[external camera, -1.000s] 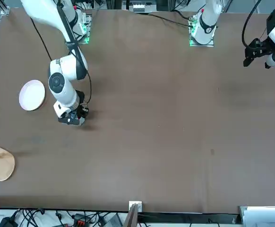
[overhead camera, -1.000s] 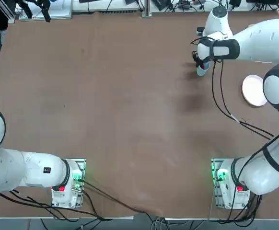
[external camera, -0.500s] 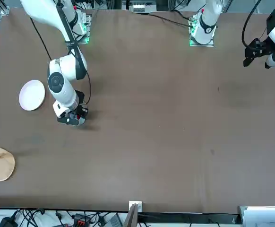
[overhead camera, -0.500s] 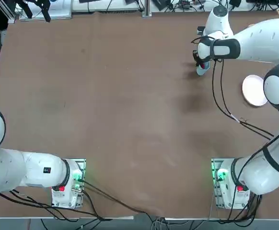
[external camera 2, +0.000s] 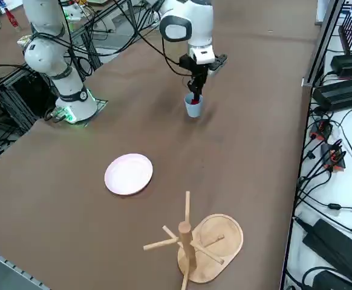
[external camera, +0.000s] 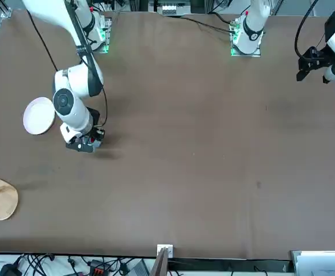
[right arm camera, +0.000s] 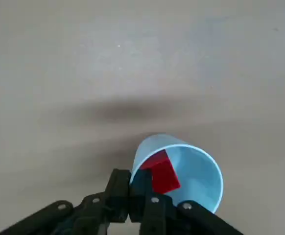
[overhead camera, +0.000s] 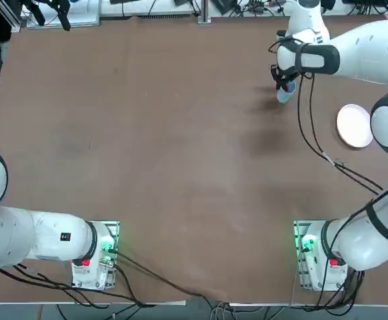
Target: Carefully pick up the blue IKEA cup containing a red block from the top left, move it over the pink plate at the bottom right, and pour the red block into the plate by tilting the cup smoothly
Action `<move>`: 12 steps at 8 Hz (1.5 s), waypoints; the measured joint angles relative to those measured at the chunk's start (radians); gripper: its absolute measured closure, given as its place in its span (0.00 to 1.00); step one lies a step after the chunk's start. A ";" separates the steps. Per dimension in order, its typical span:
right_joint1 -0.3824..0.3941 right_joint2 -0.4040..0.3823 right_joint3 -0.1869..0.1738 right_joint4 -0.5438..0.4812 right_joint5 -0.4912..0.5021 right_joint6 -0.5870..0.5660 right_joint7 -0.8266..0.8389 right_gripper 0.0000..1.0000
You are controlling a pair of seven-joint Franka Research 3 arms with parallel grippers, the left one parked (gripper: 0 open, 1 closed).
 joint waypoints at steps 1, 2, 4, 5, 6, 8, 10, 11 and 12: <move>-0.008 -0.014 -0.001 0.004 0.000 -0.035 -0.005 0.97; -0.024 -0.036 -0.001 0.005 0.000 -0.080 -0.019 0.97; -0.080 -0.097 -0.004 0.002 0.000 -0.164 -0.085 0.97; -0.117 -0.136 -0.005 -0.009 0.000 -0.190 -0.126 0.97; -0.152 -0.174 -0.006 -0.030 -0.001 -0.202 -0.163 0.97; -0.222 -0.240 -0.008 -0.089 -0.003 -0.203 -0.230 0.97; -0.303 -0.296 -0.009 -0.154 -0.006 -0.200 -0.294 0.97; -0.349 -0.321 -0.010 -0.185 -0.008 -0.200 -0.340 0.97; -0.395 -0.340 -0.010 -0.209 -0.008 -0.200 -0.414 0.97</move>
